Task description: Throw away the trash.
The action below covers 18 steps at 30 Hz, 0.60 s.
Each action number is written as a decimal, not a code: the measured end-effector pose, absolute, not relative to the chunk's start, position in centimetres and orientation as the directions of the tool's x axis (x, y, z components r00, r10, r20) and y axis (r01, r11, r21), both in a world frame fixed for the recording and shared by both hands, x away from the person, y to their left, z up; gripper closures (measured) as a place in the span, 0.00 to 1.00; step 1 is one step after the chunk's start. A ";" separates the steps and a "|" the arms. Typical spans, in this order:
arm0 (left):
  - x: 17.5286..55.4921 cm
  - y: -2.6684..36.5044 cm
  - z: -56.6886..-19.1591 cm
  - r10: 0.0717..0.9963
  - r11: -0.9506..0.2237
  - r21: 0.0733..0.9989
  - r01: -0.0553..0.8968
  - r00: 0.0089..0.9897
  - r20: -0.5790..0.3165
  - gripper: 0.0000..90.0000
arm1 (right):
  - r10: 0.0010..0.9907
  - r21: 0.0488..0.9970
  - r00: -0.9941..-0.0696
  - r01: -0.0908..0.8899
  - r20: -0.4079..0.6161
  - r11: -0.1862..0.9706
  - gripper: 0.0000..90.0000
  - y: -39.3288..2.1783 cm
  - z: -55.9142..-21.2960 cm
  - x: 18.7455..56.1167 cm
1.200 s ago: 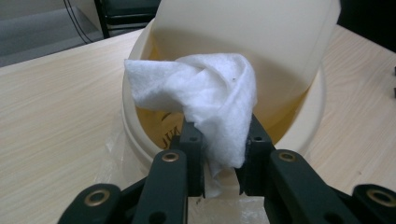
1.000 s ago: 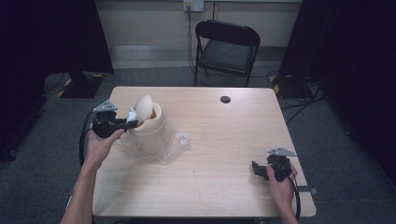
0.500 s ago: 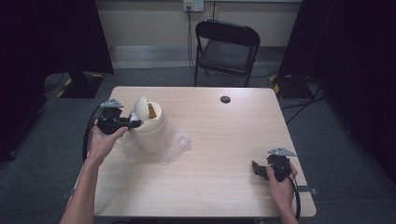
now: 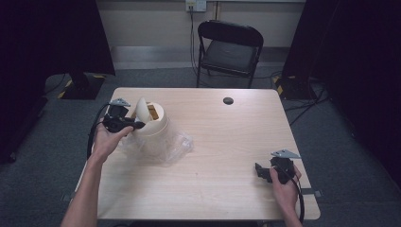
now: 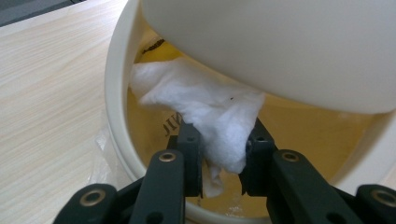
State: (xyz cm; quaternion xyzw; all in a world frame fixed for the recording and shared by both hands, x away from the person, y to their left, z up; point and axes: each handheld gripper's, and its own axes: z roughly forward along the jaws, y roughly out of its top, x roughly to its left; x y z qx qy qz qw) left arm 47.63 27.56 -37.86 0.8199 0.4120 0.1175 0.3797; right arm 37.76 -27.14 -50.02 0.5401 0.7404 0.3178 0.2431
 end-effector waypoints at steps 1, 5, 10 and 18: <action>47.7 27.6 -37.8 0.763 -0.383 0.713 0.587 0.637 -0.114 0.81 | 0.954 0.733 -0.298 0.645 -0.016 0.215 0.13 -27.1 -50.0 37.8; 47.7 26.7 -37.5 0.762 -0.458 0.672 0.581 0.646 -0.040 0.75 | 0.954 0.733 -0.298 0.645 -0.016 0.214 0.13 -27.1 -50.0 37.8; 47.8 26.7 -37.4 0.763 -0.459 0.668 0.586 0.645 -0.041 0.61 | 0.954 0.733 -0.298 0.645 -0.017 0.215 0.13 -27.1 -50.0 37.8; 47.5 26.6 -36.8 0.765 -0.452 0.679 0.579 0.643 -0.040 0.45 | 0.954 0.733 -0.298 0.645 -0.016 0.214 0.13 -27.1 -50.0 37.8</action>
